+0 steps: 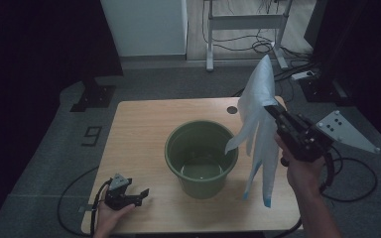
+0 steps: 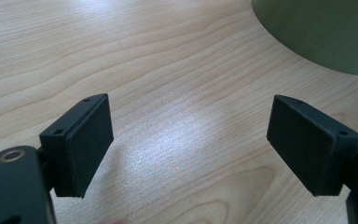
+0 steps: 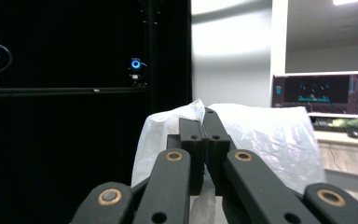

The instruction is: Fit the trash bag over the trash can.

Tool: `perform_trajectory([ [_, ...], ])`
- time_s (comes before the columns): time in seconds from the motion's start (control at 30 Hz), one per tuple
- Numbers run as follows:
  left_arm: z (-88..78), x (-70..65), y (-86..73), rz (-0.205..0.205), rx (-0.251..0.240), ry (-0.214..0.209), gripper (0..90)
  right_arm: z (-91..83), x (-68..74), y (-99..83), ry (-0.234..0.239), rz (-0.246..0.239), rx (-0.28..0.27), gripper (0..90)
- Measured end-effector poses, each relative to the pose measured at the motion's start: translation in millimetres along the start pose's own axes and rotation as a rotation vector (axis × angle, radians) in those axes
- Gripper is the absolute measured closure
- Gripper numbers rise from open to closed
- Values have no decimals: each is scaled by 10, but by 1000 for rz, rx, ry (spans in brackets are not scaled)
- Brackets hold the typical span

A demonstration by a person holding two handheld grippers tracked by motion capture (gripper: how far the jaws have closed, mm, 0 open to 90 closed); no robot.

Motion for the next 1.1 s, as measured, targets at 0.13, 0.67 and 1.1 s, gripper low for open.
perform_trajectory([
  [0.13, -2, 6, -1, -1, 0, 1, 144, -10, 81, 134, 10, -22, -16, 888],
  [0.67, -6, 42, -19, -15, 0, -1, 144, 57, 245, -55, 63, -43, 39, 888],
  [1.1, 27, 32, -28, -8, 17, -2, 144, 225, 196, -533, 47, -35, 145, 887],
])
Point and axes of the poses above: each handheld gripper's, and its own axes: z roughly forward along the jaws, y roughly out of its top, x roughly to its left, the point moved 2 cm from there along z, roughly forward along the jaws, and after that the axes turned 9 degrees about x, right-handed, at the moved point
